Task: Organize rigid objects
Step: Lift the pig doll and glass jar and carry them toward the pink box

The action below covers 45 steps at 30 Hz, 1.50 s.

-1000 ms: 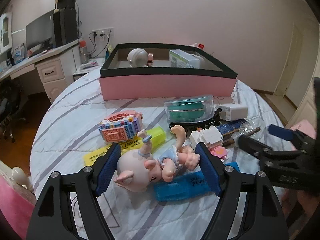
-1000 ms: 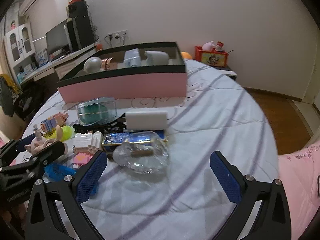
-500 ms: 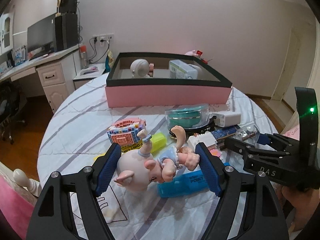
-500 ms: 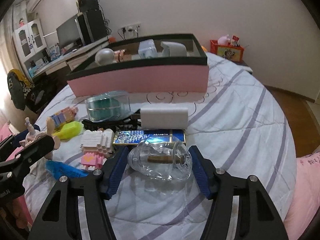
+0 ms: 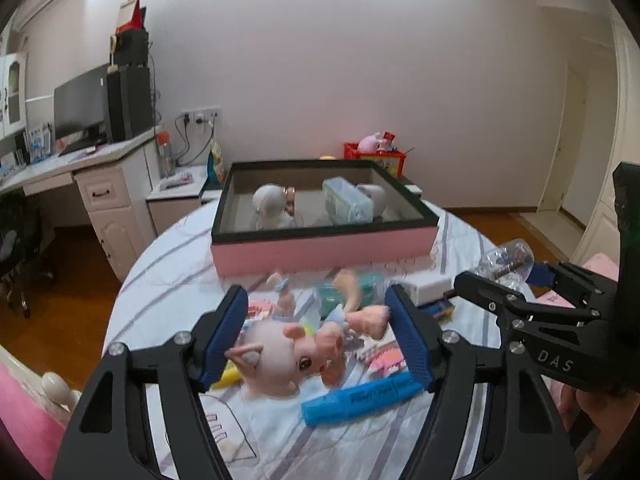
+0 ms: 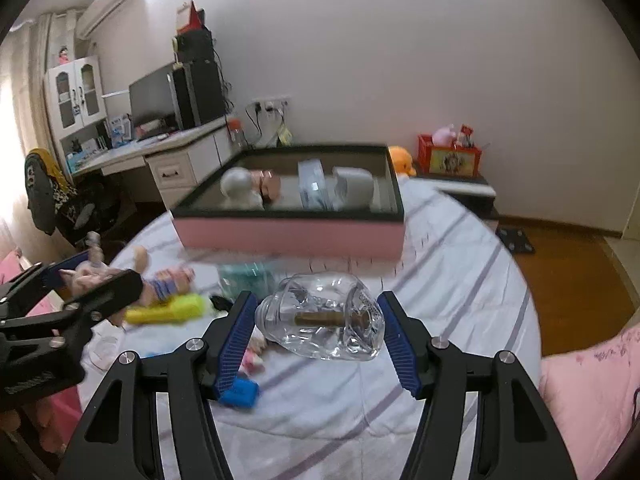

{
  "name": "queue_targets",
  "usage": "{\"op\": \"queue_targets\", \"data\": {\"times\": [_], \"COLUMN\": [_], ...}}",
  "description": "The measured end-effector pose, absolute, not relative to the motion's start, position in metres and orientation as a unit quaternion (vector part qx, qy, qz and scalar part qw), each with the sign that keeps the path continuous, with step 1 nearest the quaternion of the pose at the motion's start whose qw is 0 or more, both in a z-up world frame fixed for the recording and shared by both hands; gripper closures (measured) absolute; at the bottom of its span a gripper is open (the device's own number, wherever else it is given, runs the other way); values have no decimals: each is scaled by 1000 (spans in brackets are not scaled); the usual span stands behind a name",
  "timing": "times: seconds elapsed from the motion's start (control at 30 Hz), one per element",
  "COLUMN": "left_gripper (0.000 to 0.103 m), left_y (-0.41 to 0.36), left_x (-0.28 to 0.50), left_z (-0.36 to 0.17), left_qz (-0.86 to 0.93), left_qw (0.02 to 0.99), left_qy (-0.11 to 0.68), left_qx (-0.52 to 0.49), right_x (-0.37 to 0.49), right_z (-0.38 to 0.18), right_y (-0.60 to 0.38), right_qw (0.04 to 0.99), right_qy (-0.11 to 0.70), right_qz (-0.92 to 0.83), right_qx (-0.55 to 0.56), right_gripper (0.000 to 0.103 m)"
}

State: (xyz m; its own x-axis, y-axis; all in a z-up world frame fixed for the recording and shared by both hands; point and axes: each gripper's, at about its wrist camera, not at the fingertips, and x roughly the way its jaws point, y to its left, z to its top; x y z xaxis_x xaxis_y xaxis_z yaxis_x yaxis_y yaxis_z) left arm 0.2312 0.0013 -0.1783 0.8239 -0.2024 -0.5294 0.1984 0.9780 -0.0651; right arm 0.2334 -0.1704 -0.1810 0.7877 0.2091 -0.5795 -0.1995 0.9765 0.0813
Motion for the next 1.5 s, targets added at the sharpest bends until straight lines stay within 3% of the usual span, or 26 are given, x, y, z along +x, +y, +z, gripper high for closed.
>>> {"op": "queue_targets", "data": {"times": [0.13, 0.27, 0.33, 0.4, 0.53, 0.6, 0.83, 0.97, 1.1, 1.23, 1.5], "left_gripper": [44, 44, 40, 29, 26, 2, 2, 4, 33, 48, 49], "left_y": [-1, 4, 12, 16, 28, 35, 43, 39, 30, 34, 35], "left_x": [253, 276, 274, 272, 259, 248, 242, 249, 253, 252, 243], "left_z": [-165, -193, -208, -223, -235, -231, -250, -262, -266, -264, -248], "left_qz": [-131, -126, -121, -127, -115, -105, -79, -81, -70, -83, -88], "left_qw": [953, 941, 938, 936, 936, 941, 933, 922, 922, 922, 927], "left_qy": [272, 312, 321, 325, 326, 314, 348, 373, 380, 377, 363], "left_qx": [-19, -30, -51, -57, -69, -71, -42, -63, -34, -34, -27], "right_x": [246, 264, 263, 264, 263, 262, 255, 254, 253, 252, 253], "right_z": [-165, -175, -185, -199, -213, -213, -210, -212, -213, -212, -204], "right_y": [-168, -165, -166, -167, -170, -170, -168, -166, -168, -169, -166], "right_qw": [949, 943, 940, 935, 929, 928, 930, 928, 927, 928, 931], "right_qy": [293, 312, 318, 331, 344, 345, 339, 343, 347, 346, 337], "right_qz": [113, 121, 121, 129, 131, 134, 140, 141, 137, 135, 140], "right_qx": [2, 5, 11, 23, 29, 30, 31, 28, 28, 27, 23], "right_gripper": [39, 39, 39, 39, 39, 39, 39, 39, 39, 39, 39]}}
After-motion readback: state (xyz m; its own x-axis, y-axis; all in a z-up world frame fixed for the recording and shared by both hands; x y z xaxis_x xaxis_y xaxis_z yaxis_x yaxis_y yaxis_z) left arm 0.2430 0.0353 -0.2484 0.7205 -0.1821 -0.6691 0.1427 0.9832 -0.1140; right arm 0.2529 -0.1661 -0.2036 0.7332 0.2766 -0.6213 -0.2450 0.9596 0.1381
